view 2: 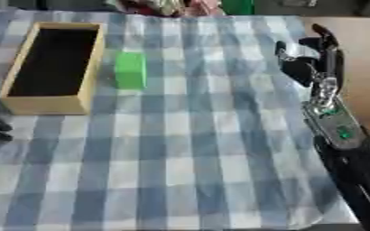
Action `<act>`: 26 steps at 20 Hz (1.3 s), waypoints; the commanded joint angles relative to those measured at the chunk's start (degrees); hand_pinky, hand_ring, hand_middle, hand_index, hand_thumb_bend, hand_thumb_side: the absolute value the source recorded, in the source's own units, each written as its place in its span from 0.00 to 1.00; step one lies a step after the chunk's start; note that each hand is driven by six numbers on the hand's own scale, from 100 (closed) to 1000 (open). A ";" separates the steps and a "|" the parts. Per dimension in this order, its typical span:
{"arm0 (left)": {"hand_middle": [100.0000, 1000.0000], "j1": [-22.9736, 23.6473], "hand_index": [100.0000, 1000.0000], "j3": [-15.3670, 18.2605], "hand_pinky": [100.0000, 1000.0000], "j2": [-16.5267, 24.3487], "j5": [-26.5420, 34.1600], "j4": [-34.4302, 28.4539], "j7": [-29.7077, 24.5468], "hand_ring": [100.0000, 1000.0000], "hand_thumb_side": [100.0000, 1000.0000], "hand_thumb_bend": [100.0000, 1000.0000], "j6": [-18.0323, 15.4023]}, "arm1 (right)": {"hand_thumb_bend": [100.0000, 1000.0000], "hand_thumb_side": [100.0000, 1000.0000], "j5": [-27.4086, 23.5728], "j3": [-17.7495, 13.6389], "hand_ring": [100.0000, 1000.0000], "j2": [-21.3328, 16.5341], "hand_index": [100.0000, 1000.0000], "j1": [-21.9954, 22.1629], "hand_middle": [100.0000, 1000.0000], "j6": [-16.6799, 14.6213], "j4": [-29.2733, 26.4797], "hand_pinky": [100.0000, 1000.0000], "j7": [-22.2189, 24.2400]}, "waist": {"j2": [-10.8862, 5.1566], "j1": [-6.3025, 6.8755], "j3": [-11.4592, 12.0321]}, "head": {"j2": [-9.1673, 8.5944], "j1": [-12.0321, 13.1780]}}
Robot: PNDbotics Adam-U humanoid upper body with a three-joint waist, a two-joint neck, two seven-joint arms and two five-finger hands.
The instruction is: Pick up objects on the table and place them in the box.
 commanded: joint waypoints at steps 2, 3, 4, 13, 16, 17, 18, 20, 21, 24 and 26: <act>0.44 -0.62 0.63 0.09 0.50 0.20 0.27 -0.90 -0.12 0.53 0.16 0.00 -0.08 | 0.32 0.00 0.00 -0.28 0.85 -1.05 0.87 -0.71 0.57 0.06 -1.46 0.62 0.13 | -0.90 0.07 -0.07 | -0.34 -0.13; 0.44 -0.63 0.63 0.09 0.50 0.20 0.27 -0.91 -0.12 0.53 0.16 0.00 -0.08 | 0.32 0.00 0.01 -0.28 0.85 -1.02 0.87 -0.70 0.57 0.06 -1.46 0.62 0.14 | -0.94 0.07 -0.07 | -0.29 -0.13; 0.44 -0.62 0.63 0.10 0.50 0.19 0.27 -0.90 -0.11 0.53 0.16 0.00 -0.07 | 0.32 0.00 0.00 -0.28 0.85 -1.01 0.87 -0.69 0.57 0.06 -1.46 0.62 0.14 | -0.97 0.07 -0.03 | -0.30 -0.12; 0.44 -0.55 0.63 0.04 0.50 0.19 0.30 -0.85 -0.13 0.53 0.16 0.00 -0.06 | 0.32 0.00 0.29 0.22 0.85 -1.36 0.87 -0.91 0.58 0.45 -1.76 0.62 0.96 | -1.23 0.02 -0.09 | -0.37 -0.22; 0.44 -0.51 0.63 0.02 0.50 0.21 0.29 -0.81 -0.16 0.53 0.16 0.00 -0.05 | 0.33 0.00 0.84 1.03 0.85 -2.17 0.88 -1.75 0.58 1.28 -2.16 0.62 2.43 | -1.27 -0.05 -0.02 | -0.36 -0.25; 0.44 -0.50 0.63 -0.02 0.50 0.23 0.28 -0.80 -0.20 0.53 0.16 0.00 -0.04 | 0.33 0.00 1.19 1.48 0.86 -2.64 0.88 -2.16 0.59 1.69 -2.43 0.63 3.30 | -1.28 -0.08 0.01 | -0.35 -0.30; 0.44 -0.48 0.63 -0.05 0.50 0.23 0.27 -0.81 -0.24 0.53 0.16 0.00 -0.05 | 0.34 0.00 1.65 2.00 0.86 -3.19 0.89 -2.62 0.60 2.18 -2.75 0.63 4.39 | -1.32 -0.09 0.10 | -0.32 -0.30; 0.44 -0.47 0.63 -0.07 0.50 0.26 0.26 -0.80 -0.26 0.53 0.16 0.00 -0.04 | 0.35 0.00 3.01 3.26 0.87 -4.43 0.90 -3.75 0.62 3.50 -3.58 0.64 7.47 | -1.40 -0.13 0.20 | -0.40 -0.42; 0.44 -0.49 0.63 -0.12 0.50 0.28 0.26 -0.81 -0.29 0.53 0.16 0.00 -0.04 | 0.35 0.00 4.03 4.14 0.87 -5.20 0.90 -4.57 0.63 4.30 -4.14 0.64 9.75 | -1.42 -0.14 0.25 | -0.42 -0.50; 0.44 -0.48 0.63 -0.27 0.50 0.24 0.25 -0.79 -0.46 0.53 0.16 0.00 -0.03 | 0.36 0.00 7.23 6.15 0.88 -6.78 0.91 -7.08 0.66 6.45 -5.48 0.65 16.84 | -1.52 -0.19 0.45 | -0.25 -0.66; 0.44 -0.46 0.63 -0.30 0.50 0.26 0.25 -0.76 -0.49 0.53 0.16 0.00 -0.02 | 0.36 0.00 9.37 7.45 0.90 -7.36 0.92 -8.95 0.70 7.45 -6.01 0.67 21.50 | -1.57 -0.21 0.65 | -0.41 -0.83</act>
